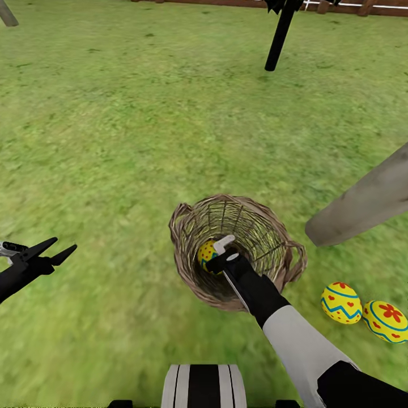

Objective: Take the three Easter eggs out of the wicker basket on the lawn in the garden, then place them on the lawn next to a single tree (choose any tree) so that all three eggs are next to the same tree and none are left in the basket.

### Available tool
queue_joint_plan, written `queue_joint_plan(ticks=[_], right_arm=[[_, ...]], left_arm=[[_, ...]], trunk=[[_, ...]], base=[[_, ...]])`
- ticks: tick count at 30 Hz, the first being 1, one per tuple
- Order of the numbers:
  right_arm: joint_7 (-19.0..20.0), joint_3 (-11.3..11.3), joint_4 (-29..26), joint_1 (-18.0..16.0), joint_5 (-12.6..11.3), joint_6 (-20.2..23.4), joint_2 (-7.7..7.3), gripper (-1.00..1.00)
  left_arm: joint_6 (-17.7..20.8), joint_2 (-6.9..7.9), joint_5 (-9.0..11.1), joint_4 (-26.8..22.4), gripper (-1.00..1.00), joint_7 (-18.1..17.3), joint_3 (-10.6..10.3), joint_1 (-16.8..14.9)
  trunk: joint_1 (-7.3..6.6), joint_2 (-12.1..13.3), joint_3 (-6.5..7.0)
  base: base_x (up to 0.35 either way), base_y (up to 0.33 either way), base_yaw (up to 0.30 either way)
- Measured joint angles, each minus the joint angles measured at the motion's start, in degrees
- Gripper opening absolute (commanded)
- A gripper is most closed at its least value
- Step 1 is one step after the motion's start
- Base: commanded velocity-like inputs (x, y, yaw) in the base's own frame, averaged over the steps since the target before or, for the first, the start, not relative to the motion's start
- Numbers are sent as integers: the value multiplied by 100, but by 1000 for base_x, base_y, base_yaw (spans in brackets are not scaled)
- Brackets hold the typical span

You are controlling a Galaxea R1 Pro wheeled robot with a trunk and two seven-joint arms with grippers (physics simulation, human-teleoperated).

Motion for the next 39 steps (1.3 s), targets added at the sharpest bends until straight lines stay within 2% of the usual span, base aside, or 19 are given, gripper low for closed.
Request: queue_joint_plan(ticks=[10,15,32,36,39], right_arm=[[-92,4,-80,-1,28,-35,-8,100],[-92,7,-83,-1,20,-194,-9,100],[-91,16,-218,-14,25,-257,-8,100],[-79,16,-224,-57,17,-258,-6,100],[-77,17,-224,-68,17,-258,-8,100]], left_arm=[[0,-1,0,0,100,0,-4,0],[0,-6,0,0,100,0,-5,0],[0,-18,1,1,100,0,5,0],[0,-18,0,0,100,0,2,0],[0,-19,1,0,100,0,5,0]], trunk=[[26,-13,-222],[39,-20,-333],[38,-20,-333],[49,-26,-421],[48,-26,-422]], base=[[0,0,0],[0,0,0],[0,0,0],[0,0,0],[0,0,0]])
